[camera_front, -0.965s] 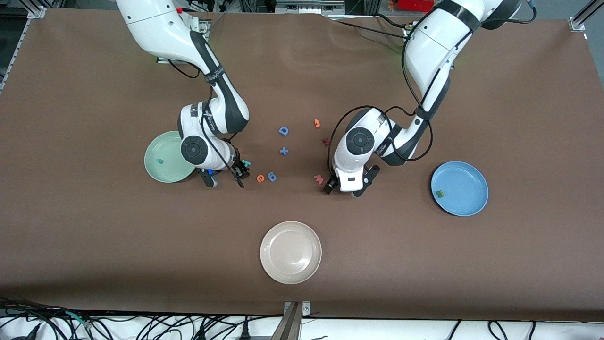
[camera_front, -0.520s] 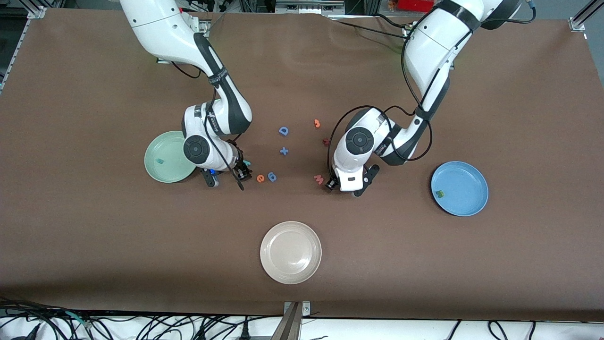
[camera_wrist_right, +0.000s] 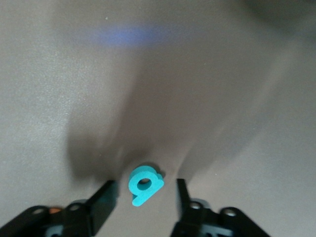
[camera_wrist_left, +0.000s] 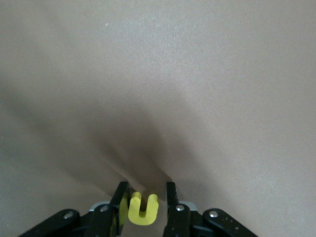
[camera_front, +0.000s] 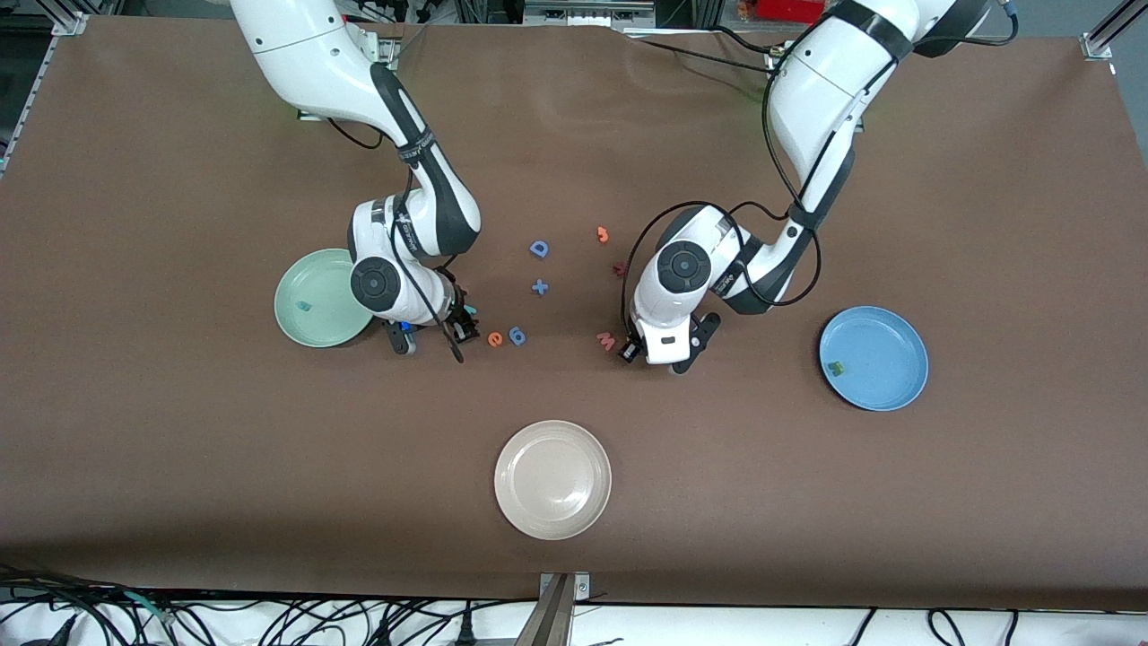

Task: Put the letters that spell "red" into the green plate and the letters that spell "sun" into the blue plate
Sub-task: 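Grasp the teal 'a' with the right gripper while the left gripper grasps yellow 'u', then drop the teal 'a' on the green plate while the left gripper drops 'u', then grasp the orange 'e' with the right gripper while the left gripper reaches yellow 'z', then grasp the yellow 'z' with the left gripper while the right gripper lifts the 'e'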

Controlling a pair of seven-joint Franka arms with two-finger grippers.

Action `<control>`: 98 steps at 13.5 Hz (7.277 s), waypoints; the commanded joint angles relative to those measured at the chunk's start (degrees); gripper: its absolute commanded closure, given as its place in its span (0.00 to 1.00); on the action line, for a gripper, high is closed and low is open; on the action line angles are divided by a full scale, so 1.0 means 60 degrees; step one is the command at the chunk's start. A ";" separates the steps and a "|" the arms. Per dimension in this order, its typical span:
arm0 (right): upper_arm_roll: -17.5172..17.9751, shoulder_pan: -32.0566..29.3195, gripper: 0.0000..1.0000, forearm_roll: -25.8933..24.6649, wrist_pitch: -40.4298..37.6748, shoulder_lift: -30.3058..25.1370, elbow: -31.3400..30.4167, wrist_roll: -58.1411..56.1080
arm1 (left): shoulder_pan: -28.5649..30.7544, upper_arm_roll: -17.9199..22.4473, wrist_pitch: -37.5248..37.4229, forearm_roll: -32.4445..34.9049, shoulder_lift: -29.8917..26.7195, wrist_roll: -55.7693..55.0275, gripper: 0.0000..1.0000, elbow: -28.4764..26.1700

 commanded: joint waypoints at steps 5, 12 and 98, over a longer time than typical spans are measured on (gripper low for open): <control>-0.0035 0.0129 0.87 0.0144 0.0048 0.0218 0.0040 0.0075 | 0.0011 0.0037 0.0062 0.0351 0.0016 -0.0128 0.70 0.0073; -0.0575 0.0114 0.87 -0.0322 -0.0943 -0.0440 0.0390 -0.0290 | 0.0011 0.0037 0.0062 0.0365 0.0031 -0.0113 0.73 0.0029; -0.6832 0.2531 0.97 0.1536 -0.5196 0.0789 0.0702 -0.8505 | 0.0597 -0.1135 0.1439 0.0980 -0.2211 -0.0011 0.02 -0.4380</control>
